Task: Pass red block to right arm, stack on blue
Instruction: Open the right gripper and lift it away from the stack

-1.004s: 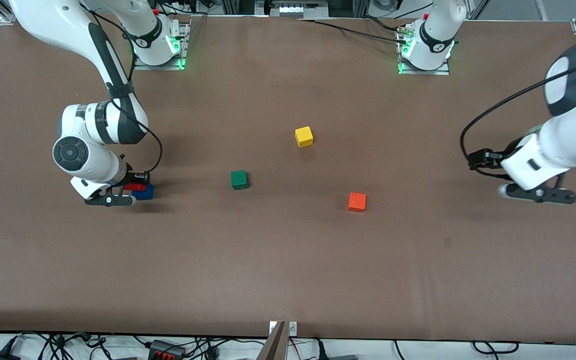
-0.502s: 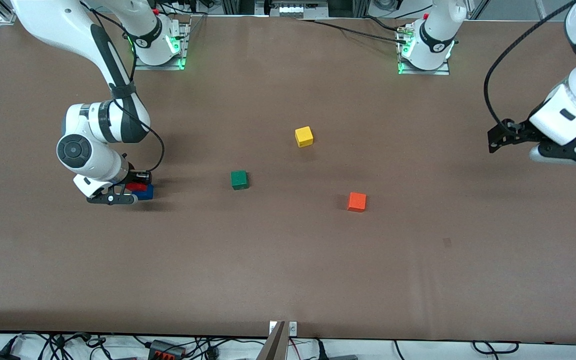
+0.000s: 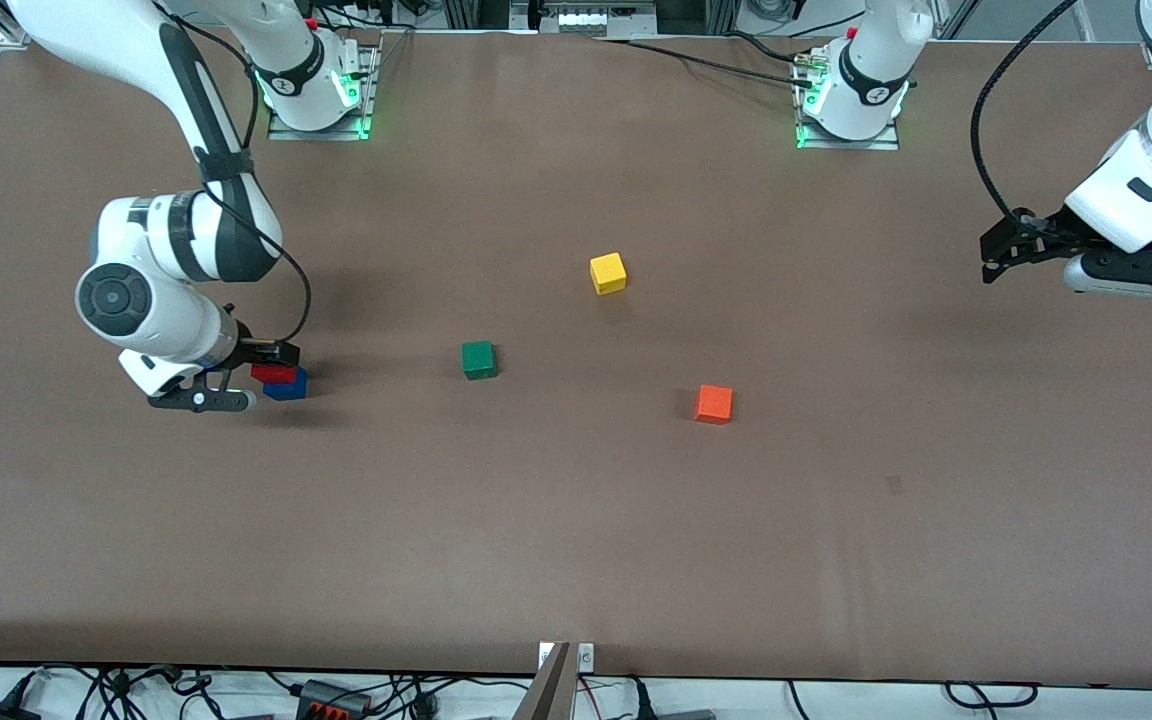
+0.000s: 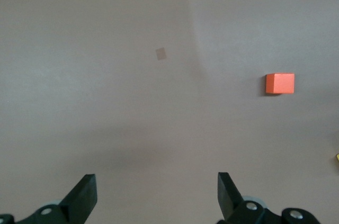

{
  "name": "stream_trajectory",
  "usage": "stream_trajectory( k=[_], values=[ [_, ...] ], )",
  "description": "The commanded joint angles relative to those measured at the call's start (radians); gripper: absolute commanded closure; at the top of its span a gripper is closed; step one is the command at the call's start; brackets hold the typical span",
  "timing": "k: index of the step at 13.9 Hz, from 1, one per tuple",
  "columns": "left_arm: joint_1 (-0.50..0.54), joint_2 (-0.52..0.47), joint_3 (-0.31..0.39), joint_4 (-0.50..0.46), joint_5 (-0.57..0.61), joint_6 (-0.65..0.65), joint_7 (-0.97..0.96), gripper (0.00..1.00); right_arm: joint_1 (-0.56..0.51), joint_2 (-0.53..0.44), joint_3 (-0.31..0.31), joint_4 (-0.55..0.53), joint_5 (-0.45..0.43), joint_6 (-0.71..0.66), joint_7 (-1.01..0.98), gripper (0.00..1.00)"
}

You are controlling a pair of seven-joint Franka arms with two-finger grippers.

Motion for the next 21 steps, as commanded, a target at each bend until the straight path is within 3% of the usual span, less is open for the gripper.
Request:
stream_trajectory(
  k=[1, 10, 17, 18, 19, 20, 21],
  values=[
    [0.006, -0.003, 0.004, 0.003, -0.018, -0.029, 0.032, 0.00, -0.005, -0.006, 0.002, 0.134, -0.014, -0.144, 0.022, 0.00],
    [0.003, -0.003, -0.009, 0.004, -0.018, -0.030, 0.032, 0.00, -0.068, -0.017, -0.003, 0.508, 0.061, -0.428, -0.084, 0.00],
    [0.003, -0.003, -0.009, 0.010, -0.016, -0.058, 0.036, 0.00, -0.082, -0.058, -0.024, 0.545, 0.061, -0.433, -0.095, 0.00],
    [0.004, -0.003, -0.009, 0.010, -0.016, -0.060, 0.035, 0.00, -0.131, -0.090, -0.003, 0.541, 0.063, -0.429, -0.098, 0.00],
    [0.004, -0.003, -0.008, 0.012, -0.016, -0.060, 0.036, 0.00, -0.196, -0.119, 0.058, 0.521, 0.063, -0.424, -0.101, 0.00],
    [0.004, -0.003, -0.008, 0.010, -0.016, -0.060, 0.036, 0.00, -0.299, -0.157, 0.165, 0.490, 0.054, -0.421, -0.103, 0.00],
    [0.004, -0.003, -0.008, 0.010, -0.018, -0.060, 0.036, 0.00, -0.339, -0.176, 0.204, 0.476, 0.049, -0.424, -0.110, 0.00]
  ],
)
